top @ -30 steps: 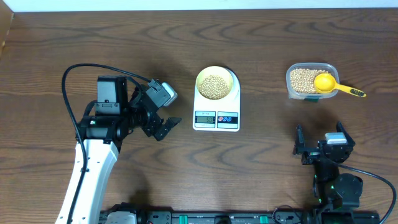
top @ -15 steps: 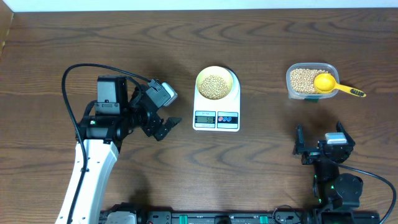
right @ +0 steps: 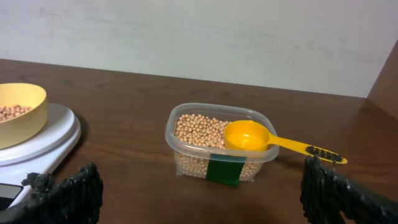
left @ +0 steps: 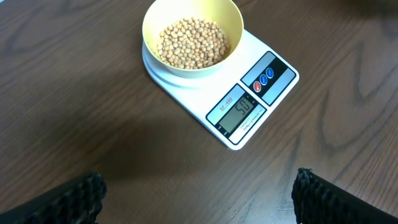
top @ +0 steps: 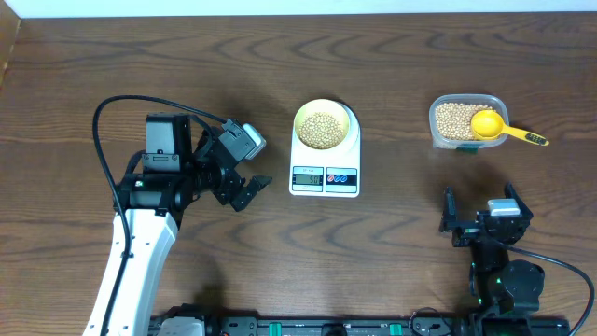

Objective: Scoop item into bowl and weigh 50g on scale

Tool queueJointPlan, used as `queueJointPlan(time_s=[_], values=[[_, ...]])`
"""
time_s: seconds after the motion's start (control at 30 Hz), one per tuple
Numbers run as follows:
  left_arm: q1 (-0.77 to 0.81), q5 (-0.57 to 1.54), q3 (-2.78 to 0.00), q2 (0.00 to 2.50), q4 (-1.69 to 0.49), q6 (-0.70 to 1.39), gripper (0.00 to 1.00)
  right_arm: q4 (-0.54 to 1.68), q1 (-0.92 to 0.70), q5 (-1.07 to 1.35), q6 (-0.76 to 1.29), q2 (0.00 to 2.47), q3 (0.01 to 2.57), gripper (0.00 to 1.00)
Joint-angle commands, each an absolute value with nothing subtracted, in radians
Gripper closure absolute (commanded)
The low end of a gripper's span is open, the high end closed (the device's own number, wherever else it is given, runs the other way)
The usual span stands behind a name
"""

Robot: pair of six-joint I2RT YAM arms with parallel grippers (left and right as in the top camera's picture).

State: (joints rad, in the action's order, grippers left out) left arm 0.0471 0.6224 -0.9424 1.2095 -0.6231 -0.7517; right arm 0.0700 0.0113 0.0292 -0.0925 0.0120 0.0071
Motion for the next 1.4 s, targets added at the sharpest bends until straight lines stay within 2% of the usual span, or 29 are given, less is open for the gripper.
queueJointPlan(time_s=[0.0,0.7,0.93,1.0,1.13,1.27,1.37], values=[[0.049,0.628,-0.960,1.212,-0.624,-0.739,0.02,0.075,0.016,0.028,-0.106,0.005,0.006,0.01],[0.049,0.628,-0.960,1.200,-0.624,-0.739,0.02,0.075,0.016,0.028,-0.106,0.005,0.006,0.01],[0.049,0.627,-0.906,1.074,-0.604,-0.747,0.02,0.075,0.016,0.028,-0.106,0.005,0.006,0.01],[0.049,0.574,-0.860,0.994,-0.491,-0.696,0.02,0.075,0.016,0.028,-0.106,0.005,0.006,0.01],[0.049,0.340,-0.744,0.831,-0.295,-0.358,0.02,0.075,0.016,0.028,-0.106,0.005,0.006,0.01],[0.049,0.263,-0.598,0.670,-0.157,-0.229,0.02,0.075,0.016,0.028,-0.106,0.005,0.006,0.01],[0.049,0.253,-0.513,0.575,-0.097,-0.220,0.02,0.075,0.016,0.028,-0.106,0.005,0.006,0.01]])
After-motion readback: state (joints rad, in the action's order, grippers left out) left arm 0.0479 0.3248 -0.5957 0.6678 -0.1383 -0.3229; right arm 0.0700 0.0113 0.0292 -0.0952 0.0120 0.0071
